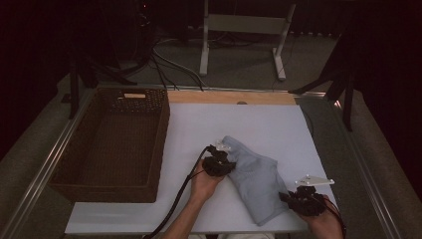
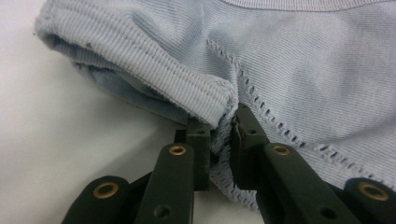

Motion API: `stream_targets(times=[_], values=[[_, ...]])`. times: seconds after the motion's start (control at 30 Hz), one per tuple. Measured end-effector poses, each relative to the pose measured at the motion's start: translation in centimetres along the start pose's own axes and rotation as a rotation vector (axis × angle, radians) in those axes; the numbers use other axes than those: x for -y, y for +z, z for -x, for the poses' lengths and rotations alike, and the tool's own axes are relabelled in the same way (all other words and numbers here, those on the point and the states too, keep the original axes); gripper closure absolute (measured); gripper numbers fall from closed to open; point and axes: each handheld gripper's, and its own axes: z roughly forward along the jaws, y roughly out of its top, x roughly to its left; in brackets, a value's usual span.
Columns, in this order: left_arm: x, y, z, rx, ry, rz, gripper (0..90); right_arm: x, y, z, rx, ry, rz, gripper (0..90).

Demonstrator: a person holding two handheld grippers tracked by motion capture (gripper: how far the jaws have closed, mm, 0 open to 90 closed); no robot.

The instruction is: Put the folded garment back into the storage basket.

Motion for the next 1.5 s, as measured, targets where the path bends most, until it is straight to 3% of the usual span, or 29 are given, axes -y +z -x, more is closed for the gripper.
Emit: stream_targets(times=[0.4, 0.87, 1.23, 1.5], values=[[-0.7, -1.6, 0.3, 0.02, -0.003, 0.053, 83.0, -0.4, -0.5, -0.1, -0.013, 0.007, 0.03, 78.9], [-1.6, -2.8, 0.2, 0.014, -0.003, 0.074, 83.1, -1.4, -0.7, -0.8, -0.017, -0.012, 0.051, 79.2], [-2.6, -4.2, -0.4, -0.01, -0.006, 0.076, 83.1, -2.7, -0.7, -2.1, -0.045, -0.042, 0.077, 79.4], [-3.5, -5.5, -0.9, -0.022, -0.012, 0.086, 83.1, -3.9, -0.8, -3.0, -0.083, -0.027, 0.097, 79.6]])
